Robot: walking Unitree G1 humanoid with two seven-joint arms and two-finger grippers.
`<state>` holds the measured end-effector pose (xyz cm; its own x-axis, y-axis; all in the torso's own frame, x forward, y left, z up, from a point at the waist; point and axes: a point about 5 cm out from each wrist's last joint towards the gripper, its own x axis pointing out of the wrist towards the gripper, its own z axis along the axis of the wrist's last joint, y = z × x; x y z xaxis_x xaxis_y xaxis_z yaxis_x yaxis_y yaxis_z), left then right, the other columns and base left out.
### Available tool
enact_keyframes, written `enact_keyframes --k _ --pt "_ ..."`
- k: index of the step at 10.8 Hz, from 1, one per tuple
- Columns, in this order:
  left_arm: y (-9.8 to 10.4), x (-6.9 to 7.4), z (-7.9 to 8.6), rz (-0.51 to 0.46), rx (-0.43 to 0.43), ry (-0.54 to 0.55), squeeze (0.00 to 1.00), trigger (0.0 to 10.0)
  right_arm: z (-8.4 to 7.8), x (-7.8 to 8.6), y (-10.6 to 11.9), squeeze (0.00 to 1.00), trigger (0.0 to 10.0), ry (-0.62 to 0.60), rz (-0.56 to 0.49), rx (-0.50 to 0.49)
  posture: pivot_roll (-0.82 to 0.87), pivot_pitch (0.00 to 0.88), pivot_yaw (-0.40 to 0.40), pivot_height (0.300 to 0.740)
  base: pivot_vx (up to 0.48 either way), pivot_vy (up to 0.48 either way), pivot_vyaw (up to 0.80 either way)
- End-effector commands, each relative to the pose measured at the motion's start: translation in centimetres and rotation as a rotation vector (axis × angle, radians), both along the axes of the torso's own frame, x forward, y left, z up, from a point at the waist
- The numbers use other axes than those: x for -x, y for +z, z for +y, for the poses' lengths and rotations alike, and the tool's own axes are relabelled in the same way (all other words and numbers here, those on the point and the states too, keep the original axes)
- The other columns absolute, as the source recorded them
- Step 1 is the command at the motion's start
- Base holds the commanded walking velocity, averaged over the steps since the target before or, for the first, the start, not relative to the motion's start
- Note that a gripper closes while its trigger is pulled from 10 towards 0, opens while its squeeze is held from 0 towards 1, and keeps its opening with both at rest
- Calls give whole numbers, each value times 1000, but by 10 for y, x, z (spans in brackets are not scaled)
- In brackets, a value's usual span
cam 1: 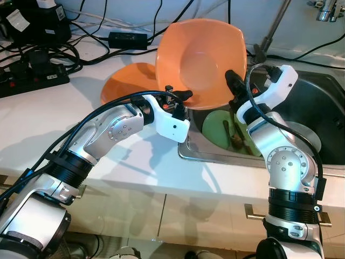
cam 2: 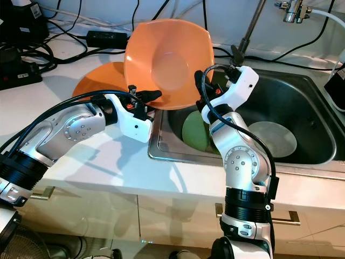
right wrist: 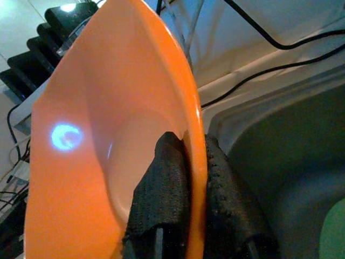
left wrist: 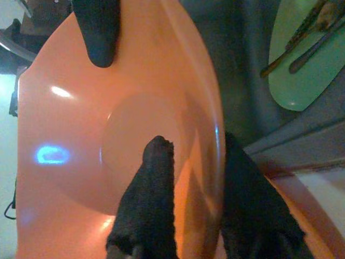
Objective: Kitchen organization
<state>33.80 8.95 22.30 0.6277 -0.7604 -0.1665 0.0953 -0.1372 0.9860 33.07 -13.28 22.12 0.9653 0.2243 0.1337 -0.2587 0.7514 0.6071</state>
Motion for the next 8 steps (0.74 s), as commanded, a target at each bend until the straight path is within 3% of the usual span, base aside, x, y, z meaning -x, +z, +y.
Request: enact_keyframes --k 1,3,4,7,8 --pt "25 -2 0 -82 79 -2 1000 10000 -9 -1 -10 0 0 -50 59 19 -10 60 -100 740 0 0 0" --pt "22 -1 -1 -79 80 -5 1000 10000 -24 -6 -9 0 0 -172 77 -42 -10 62 -101 740 0 0 0" --pt "20 0 -1 -75 75 -6 0 10000 -33 -7 -9 0 0 -226 85 -81 -10 62 -101 740 0 0 0" --pt "16 2 -2 -40 109 -3 0 10000 -64 -8 -10 0 0 -432 102 -128 -10 63 -102 740 0 0 0" --pt "17 4 -4 65 274 14 0 10000 -76 -7 -12 0 0 -512 106 -102 -10 63 -102 740 0 0 0"
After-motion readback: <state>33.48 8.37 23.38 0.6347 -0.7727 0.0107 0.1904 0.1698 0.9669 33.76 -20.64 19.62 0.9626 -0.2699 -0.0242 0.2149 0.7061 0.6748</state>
